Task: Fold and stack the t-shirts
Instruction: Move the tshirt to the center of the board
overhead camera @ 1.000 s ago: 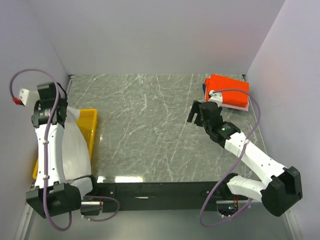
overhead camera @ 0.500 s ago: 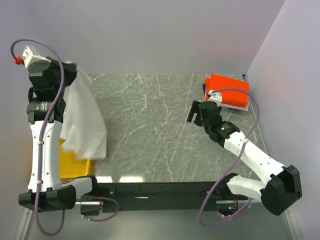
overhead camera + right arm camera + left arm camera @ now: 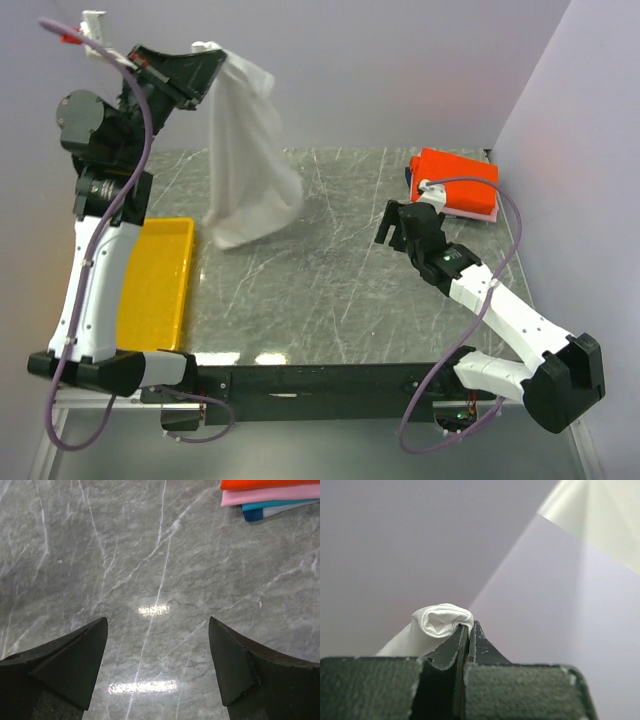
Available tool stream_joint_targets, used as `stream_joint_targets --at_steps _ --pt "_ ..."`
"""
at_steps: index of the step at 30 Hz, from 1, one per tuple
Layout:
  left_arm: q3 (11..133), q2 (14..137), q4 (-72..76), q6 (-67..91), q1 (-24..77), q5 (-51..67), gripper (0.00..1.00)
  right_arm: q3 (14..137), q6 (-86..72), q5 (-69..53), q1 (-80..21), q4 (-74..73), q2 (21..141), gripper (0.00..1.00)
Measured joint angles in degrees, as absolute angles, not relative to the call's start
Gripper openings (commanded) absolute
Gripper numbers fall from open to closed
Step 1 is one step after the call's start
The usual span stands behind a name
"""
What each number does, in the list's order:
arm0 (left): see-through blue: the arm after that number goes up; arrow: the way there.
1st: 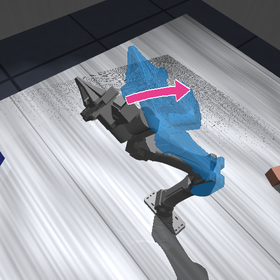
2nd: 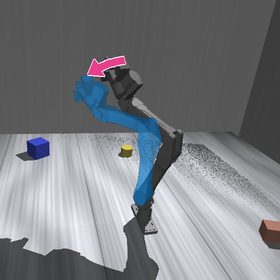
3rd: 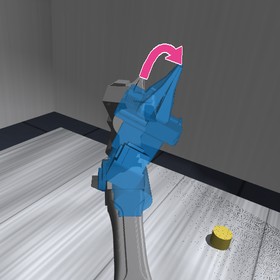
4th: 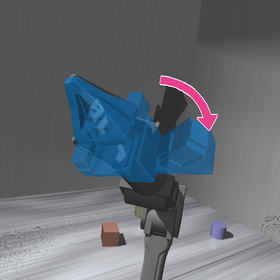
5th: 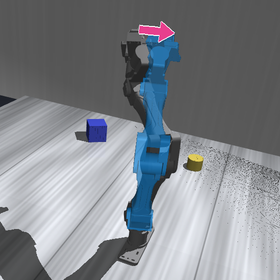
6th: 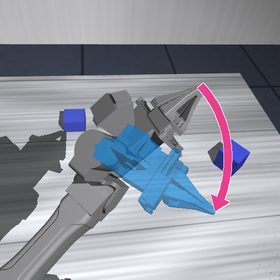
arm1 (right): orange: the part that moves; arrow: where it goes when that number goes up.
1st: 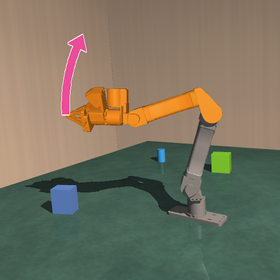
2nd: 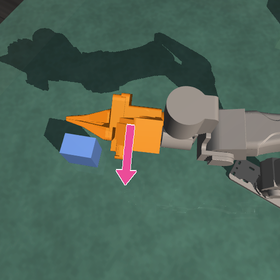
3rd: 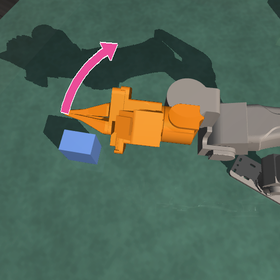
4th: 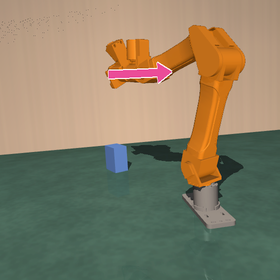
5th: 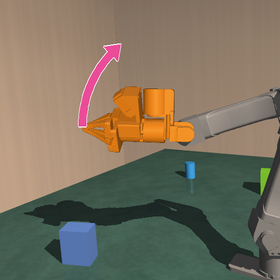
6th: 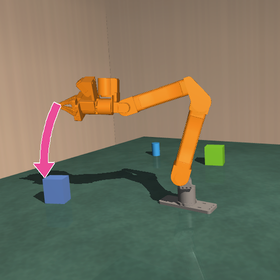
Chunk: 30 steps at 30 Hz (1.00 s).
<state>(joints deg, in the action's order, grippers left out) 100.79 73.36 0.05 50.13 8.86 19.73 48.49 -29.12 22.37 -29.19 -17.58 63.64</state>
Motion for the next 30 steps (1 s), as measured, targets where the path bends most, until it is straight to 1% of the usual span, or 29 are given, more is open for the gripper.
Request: stream_joint_targets --at_steps 3,7,8,9,10,11,12,13,15,17,20,22,24,25,26,30 --pt "102.98 76.88 4.43 52.27 11.22 23.88 0.00 48.47 -29.34 23.09 -29.19 -17.61 62.76 0.87" --pt "102.35 80.23 9.76 56.88 13.37 28.51 0.00 48.34 -30.06 24.03 -29.19 -17.58 61.43 0.87" --pt "101.12 80.49 10.90 58.15 13.69 29.34 0.03 48.23 -30.26 24.25 -29.19 -17.58 61.06 0.87" --pt "99.70 80.53 11.29 59.02 13.96 29.82 0.22 47.99 -30.46 24.43 -29.19 -17.52 60.60 0.88" --pt "97.91 80.51 10.85 59.55 14.15 29.71 0.35 47.68 -30.61 24.47 -29.19 -17.47 60.23 0.88" --pt "96.12 80.38 9.45 59.81 14.31 29.19 0.46 47.42 -30.68 24.45 -29.19 -17.50 60.01 0.88" --pt "94.41 80.34 6.66 59.96 14.37 27.20 0.67 47.20 -30.83 24.47 -29.19 -17.61 59.88 0.88" --pt "93.06 80.36 3.79 58.85 14.39 24.95 0.75 47.13 -30.94 24.47 -29.19 -17.74 59.86 0.88" --pt "88.95 80.55 -3.79 57.01 14.37 19.03 0.87 47.11 -31.27 24.36 -29.10 -17.87 59.86 0.88" --pt "84.64 81.38 -9.85 54.54 14.26 13.21 0.94 47.11 -31.53 24.14 -29.08 -17.89 59.90 0.87" --pt "77.80 84.47 -17.47 50.61 14.00 7.03 0.96 47.11 -31.92 22.68 -29.04 -18.02 60.66 0.87" --pt "75.02 87.35 -21.54 48.90 13.91 5.52 0.95 47.11 -32.12 21.06 -28.93 -18.02 62.04 0.88" --pt "72.86 90.04 -24.45 47.48 13.91 5.80 0.89 47.07 -32.12 18.31 -28.73 -18.00 64.18 0.87" --pt "71.64 90.80 -24.99 46.85 13.91 6.20 0.89 47.03 -32.10 17.91 -28.67 -18.00 64.55 0.87" --pt "69.82 91.05 -24.86 45.98 13.91 7.25 0.85 46.81 -32.05 16.45 -28.60 -17.89 65.58 0.87" --pt "64.20 91.02 -23.38 44.07 13.93 13.17 0.77 46.35 -31.59 10.37 -28.51 -17.63 70.72 0.86"
